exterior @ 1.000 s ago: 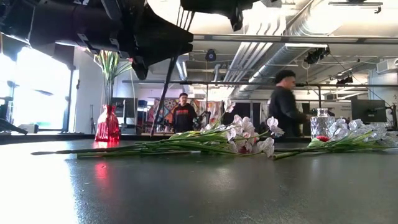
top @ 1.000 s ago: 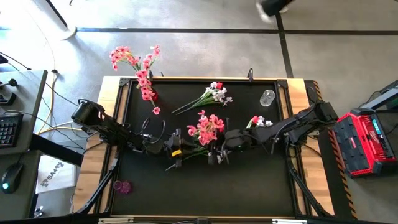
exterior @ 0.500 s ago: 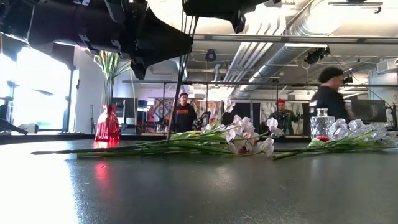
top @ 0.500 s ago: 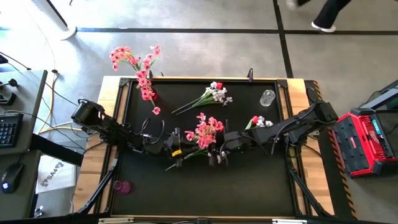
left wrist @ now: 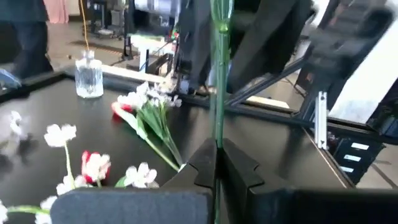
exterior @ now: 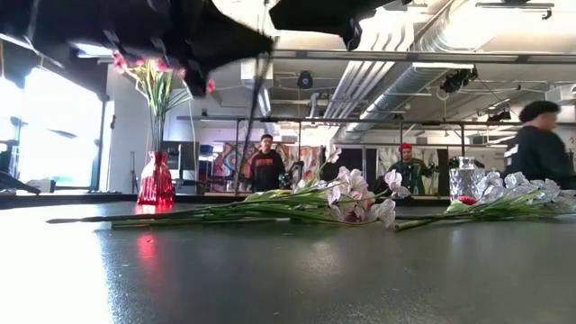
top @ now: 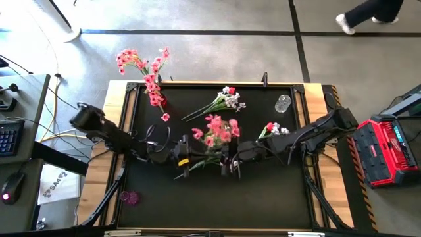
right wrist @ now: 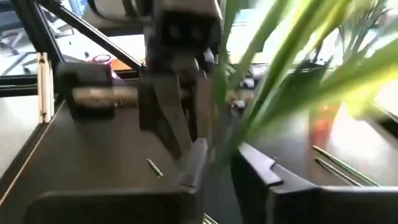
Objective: Sort flowers into vase by color
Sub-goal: Put the pink flower into the red vase
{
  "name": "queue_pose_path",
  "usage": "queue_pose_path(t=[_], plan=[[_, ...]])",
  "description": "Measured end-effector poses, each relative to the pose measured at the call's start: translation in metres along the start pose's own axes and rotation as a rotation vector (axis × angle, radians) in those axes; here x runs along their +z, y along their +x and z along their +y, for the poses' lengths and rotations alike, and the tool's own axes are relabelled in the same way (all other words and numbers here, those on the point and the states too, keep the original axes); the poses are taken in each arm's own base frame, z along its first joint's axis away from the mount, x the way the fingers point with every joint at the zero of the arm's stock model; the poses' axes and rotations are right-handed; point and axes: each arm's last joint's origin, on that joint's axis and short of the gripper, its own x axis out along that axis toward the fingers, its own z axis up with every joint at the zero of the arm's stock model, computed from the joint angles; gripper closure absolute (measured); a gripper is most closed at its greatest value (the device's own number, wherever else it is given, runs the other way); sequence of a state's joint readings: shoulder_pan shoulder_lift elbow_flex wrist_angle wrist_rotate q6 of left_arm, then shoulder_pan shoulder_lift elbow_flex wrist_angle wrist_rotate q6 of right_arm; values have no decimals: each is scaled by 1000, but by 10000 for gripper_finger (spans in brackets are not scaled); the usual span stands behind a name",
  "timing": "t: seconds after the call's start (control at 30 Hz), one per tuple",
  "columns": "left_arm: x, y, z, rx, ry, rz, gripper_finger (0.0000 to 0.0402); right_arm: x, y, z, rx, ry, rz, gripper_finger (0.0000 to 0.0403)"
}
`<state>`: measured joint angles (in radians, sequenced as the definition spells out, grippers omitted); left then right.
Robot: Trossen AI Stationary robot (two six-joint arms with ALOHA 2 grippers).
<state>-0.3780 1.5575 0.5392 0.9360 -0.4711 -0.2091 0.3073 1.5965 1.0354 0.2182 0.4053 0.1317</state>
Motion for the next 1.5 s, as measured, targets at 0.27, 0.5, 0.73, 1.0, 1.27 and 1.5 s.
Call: queue_pose_path(t=[0.27,0.5,0.73,1.0,1.27,1.5], plan=[[43,-53,-6,284,106,-8,401,2,-12,13,-125,29,-41,257],[80,-102,-5,552,201,-99,401,-8,-17,20,-173,50,20,238],[101,-126,-1,572,246,-122,401,-22,-25,24,-289,34,93,238],[95,-138,4,752,292,-73,401,-38,-37,28,-385,15,181,237],[121,-155,31,815,111,-148,401,-47,-41,24,-453,14,226,237],[141,-176,65,957,55,-185,401,-47,-41,24,-454,9,231,237]])
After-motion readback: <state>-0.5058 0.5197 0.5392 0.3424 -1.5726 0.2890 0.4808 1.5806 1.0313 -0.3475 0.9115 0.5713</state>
